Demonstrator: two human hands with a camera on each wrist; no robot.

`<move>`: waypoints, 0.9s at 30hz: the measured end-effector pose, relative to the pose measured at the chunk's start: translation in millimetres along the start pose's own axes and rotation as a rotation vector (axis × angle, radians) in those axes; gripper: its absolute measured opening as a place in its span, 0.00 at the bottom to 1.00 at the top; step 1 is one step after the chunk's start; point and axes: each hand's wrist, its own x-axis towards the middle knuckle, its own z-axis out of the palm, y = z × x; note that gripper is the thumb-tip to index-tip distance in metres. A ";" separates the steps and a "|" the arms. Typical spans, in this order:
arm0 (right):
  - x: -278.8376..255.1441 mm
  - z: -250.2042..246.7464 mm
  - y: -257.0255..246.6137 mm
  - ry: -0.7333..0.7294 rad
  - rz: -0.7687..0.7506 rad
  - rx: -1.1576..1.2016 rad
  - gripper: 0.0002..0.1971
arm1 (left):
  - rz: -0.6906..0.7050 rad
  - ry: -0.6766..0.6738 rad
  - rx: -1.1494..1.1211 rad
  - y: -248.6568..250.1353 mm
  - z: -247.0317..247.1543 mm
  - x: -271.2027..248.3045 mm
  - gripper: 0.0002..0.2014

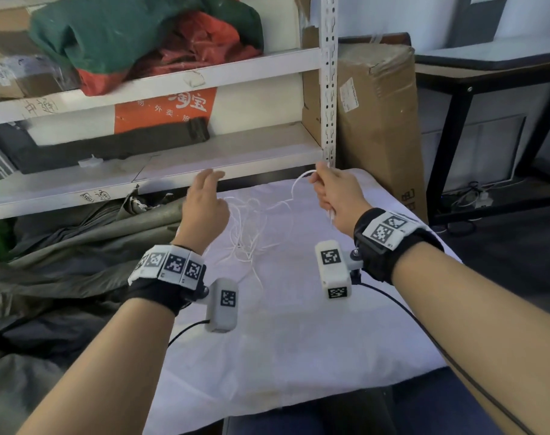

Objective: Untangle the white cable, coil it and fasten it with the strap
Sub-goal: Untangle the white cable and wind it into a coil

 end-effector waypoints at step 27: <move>12.7 -65.9 5.7 0.786 0.050 -0.040 0.23 | -0.834 0.583 -1.239 -31.6 -2.4 15.2 0.18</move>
